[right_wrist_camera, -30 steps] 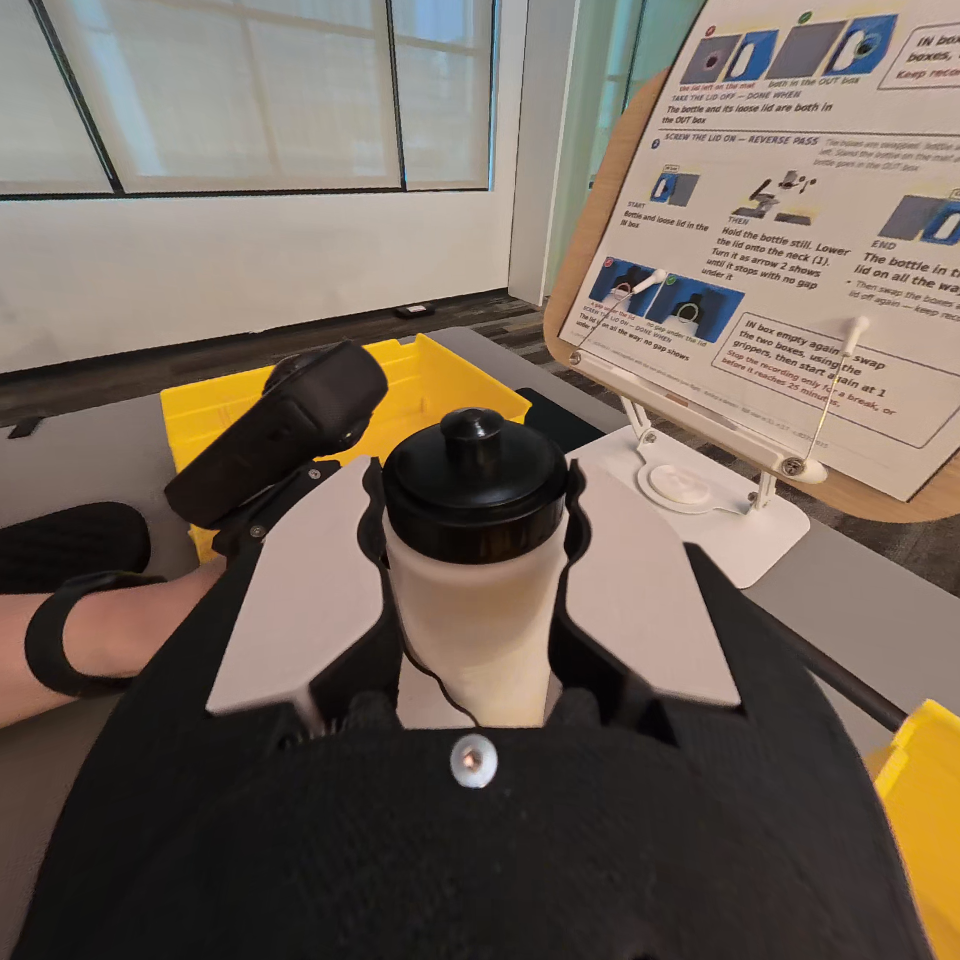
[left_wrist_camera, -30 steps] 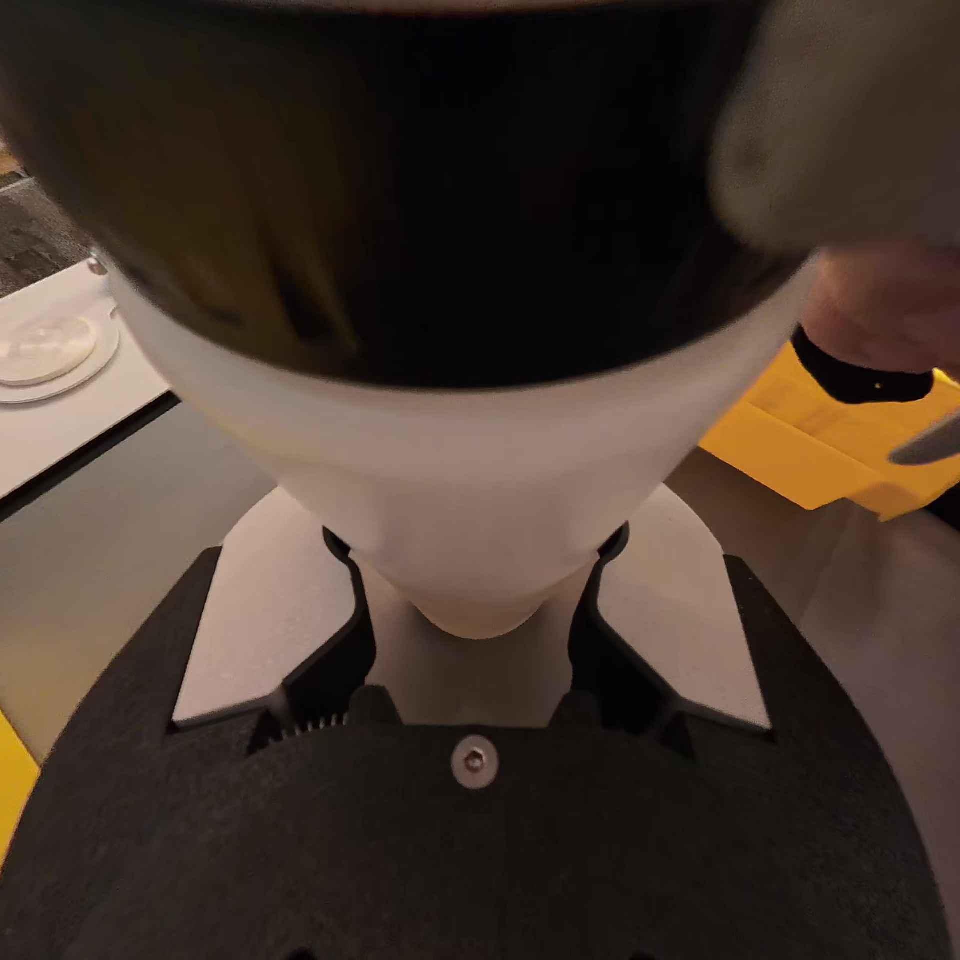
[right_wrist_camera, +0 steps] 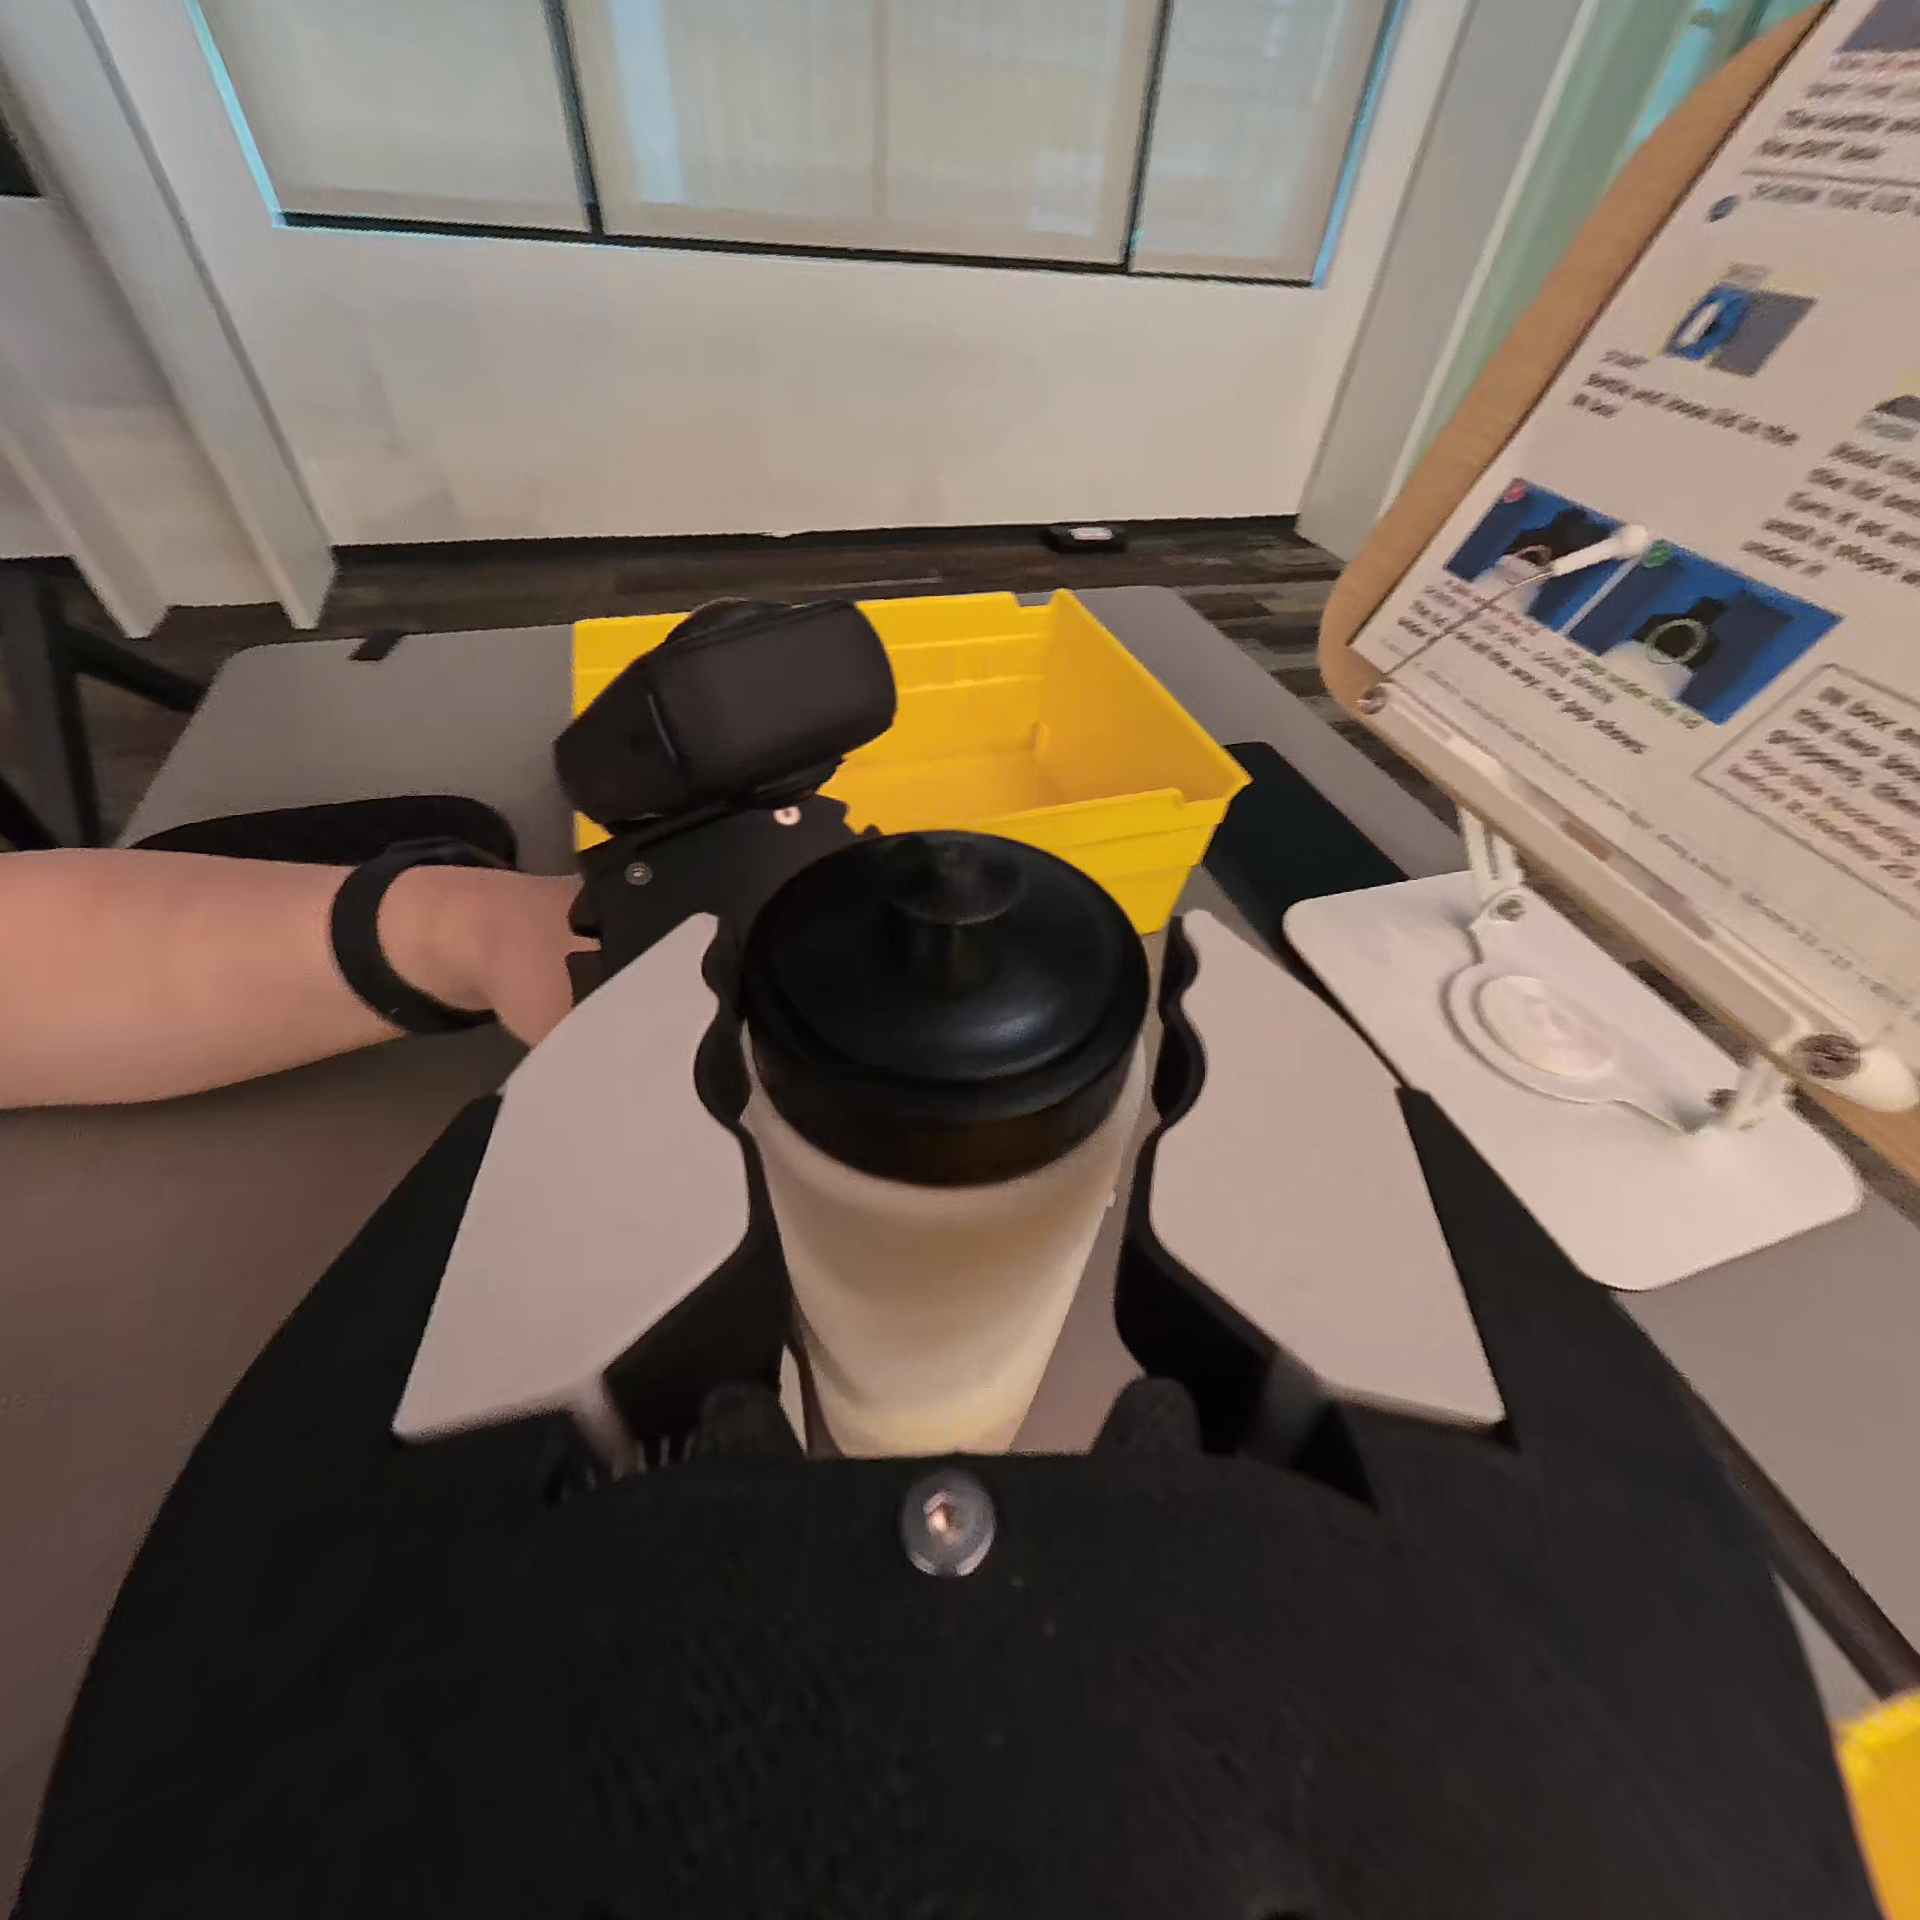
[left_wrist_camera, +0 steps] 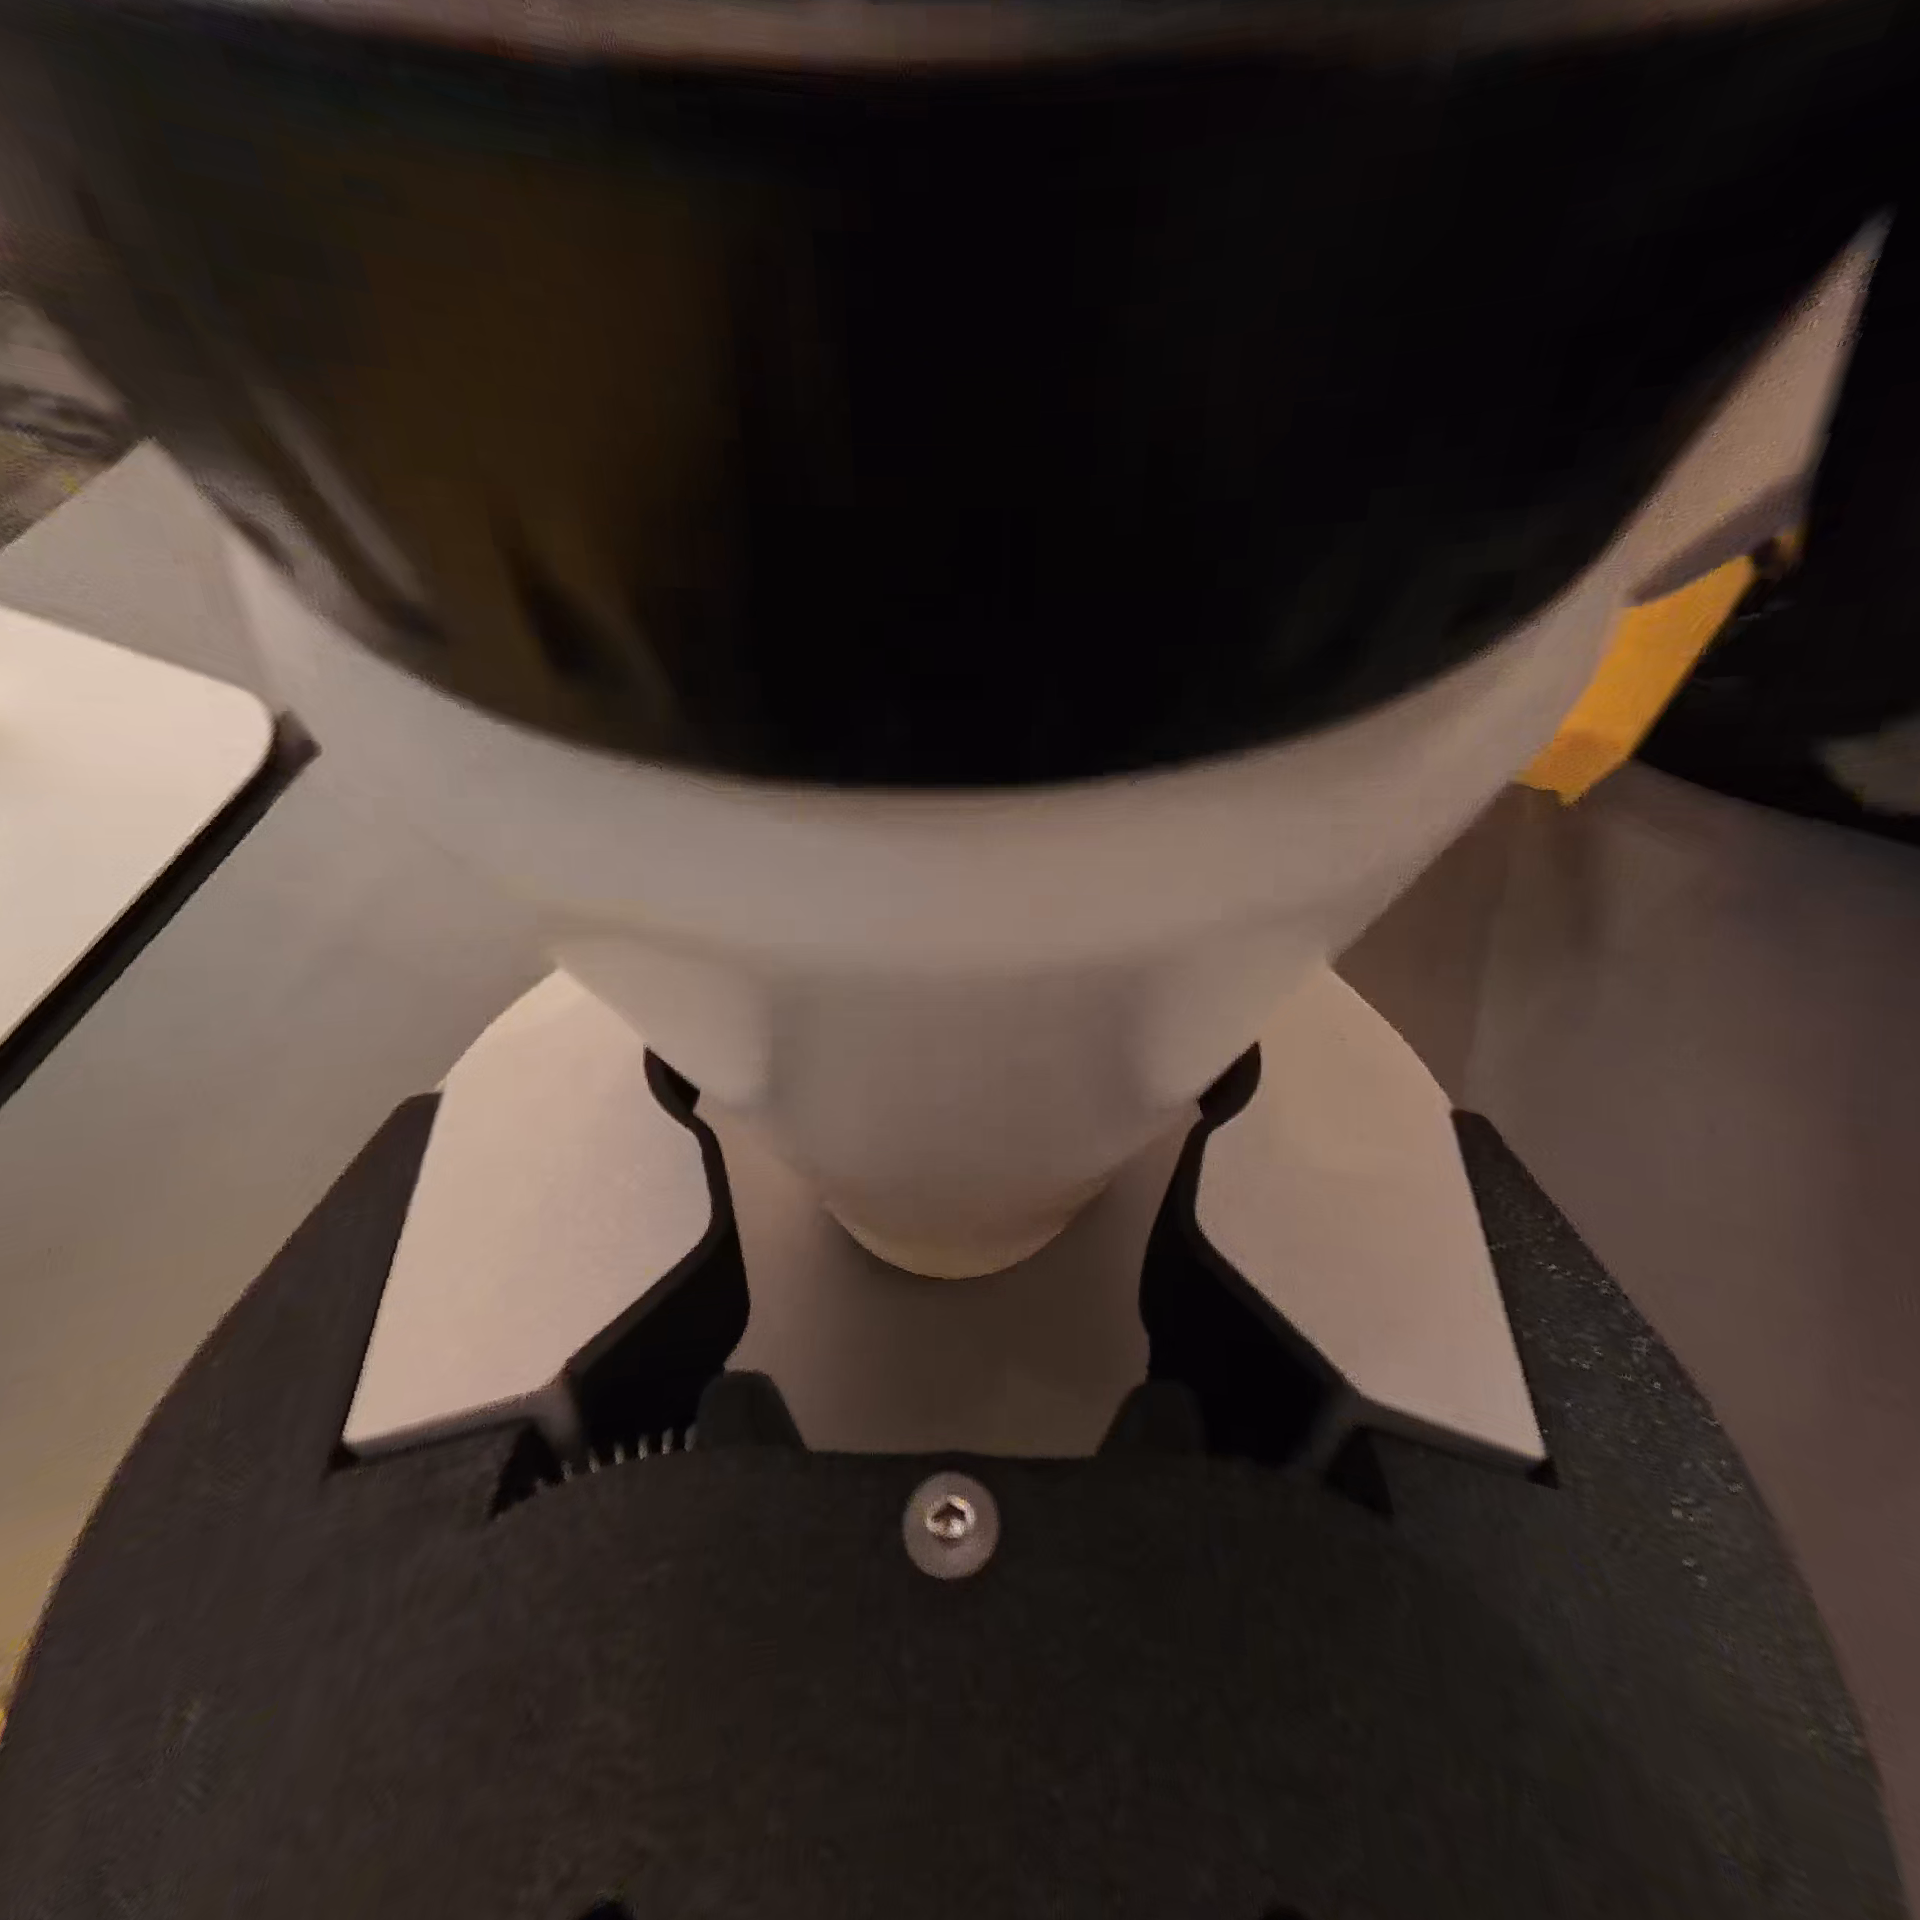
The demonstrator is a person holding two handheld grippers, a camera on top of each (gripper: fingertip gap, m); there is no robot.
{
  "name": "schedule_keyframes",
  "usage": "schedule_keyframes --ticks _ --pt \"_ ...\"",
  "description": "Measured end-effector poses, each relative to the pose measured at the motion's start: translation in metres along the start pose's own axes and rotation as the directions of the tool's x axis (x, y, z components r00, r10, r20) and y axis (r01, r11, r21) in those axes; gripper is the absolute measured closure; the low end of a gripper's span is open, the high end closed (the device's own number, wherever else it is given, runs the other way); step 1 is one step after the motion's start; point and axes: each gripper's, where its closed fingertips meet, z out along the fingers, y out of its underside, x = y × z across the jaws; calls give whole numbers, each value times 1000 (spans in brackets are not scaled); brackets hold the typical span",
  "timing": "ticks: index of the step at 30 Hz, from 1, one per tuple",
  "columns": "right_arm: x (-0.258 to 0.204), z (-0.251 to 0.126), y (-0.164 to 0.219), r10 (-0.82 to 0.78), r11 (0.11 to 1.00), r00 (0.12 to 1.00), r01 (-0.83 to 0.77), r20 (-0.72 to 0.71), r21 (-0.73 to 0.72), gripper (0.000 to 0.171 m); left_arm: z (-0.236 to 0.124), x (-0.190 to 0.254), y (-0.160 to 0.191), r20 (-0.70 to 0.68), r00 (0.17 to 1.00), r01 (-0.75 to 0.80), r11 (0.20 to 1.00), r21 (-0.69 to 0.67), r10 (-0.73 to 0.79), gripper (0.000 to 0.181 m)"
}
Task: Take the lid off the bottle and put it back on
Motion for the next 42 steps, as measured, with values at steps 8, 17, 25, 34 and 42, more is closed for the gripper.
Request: schedule_keyframes --ticks 8,17,25,34,42 --pt "-1 0 8 39 998 999 -37 32 -50 95 1 0 0 10 1000 25 1000 -8 -25 86" --pt "5 2 8 38 997 998 -41 -43 -68 95 2 -6 0 68 996 63 998 -28 -61 90" --pt "5 -2 10 36 997 999 -37 -7 -70 95 6 -5 -11 60 998 13 993 118 -20 86" --pt "6 -5 11 62 997 997 -60 42 -48 94 9 -6 -14 94 993 53 990 131 -66 86" --pt "13 -5 10 72 997 997 -72 3 -33 95 9 -10 -15 126 985 98 984 146 -117 89"
